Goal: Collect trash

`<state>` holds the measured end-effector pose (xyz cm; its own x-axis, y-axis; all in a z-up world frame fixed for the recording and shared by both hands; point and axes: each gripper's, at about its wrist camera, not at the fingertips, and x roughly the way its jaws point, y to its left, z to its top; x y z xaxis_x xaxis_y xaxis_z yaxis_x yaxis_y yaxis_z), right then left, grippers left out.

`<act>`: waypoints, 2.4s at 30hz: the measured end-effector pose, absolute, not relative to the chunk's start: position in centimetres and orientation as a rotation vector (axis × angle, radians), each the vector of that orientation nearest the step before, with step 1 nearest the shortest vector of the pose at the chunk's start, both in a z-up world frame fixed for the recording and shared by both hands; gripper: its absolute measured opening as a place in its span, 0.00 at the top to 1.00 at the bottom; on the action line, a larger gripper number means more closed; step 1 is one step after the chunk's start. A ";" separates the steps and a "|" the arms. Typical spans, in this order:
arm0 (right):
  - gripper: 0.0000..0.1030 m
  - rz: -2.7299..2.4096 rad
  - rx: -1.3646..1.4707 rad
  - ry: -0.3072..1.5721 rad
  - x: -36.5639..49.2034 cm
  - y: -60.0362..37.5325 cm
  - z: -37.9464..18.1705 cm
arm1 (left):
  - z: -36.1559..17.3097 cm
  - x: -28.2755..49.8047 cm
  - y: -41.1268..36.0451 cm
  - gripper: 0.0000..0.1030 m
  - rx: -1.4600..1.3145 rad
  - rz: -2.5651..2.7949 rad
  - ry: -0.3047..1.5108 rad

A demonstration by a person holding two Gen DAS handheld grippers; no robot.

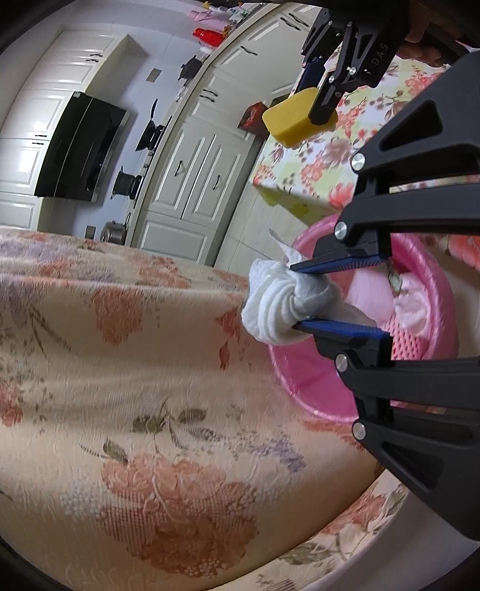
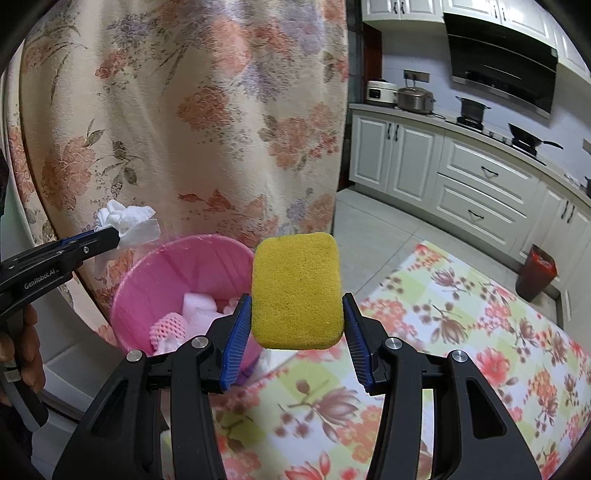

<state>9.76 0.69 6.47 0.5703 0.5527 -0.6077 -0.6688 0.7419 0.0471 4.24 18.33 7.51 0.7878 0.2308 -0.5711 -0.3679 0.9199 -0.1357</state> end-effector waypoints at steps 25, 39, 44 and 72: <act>0.44 0.861 -0.242 0.694 13.6 11.2 4.3 | 5.6 8.7 22.6 0.60 -0.253 0.387 0.624; 0.42 0.815 -0.211 0.694 13.3 8.6 4.0 | 5.7 7.1 21.8 0.50 -0.262 0.391 0.625; 0.36 0.794 -0.190 0.679 11.9 6.8 4.3 | 5.9 5.3 20.3 0.41 -0.259 0.380 0.630; 0.22 0.777 -0.164 0.662 4.9 2.0 4.5 | 5.3 -1.5 16.5 0.13 -0.283 0.392 0.689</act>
<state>4.91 1.95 4.51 0.5240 0.5959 -0.6086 -0.6954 0.7119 0.0983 -1.50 16.49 5.31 0.7039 0.2552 -0.6628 -0.4389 0.8900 -0.1234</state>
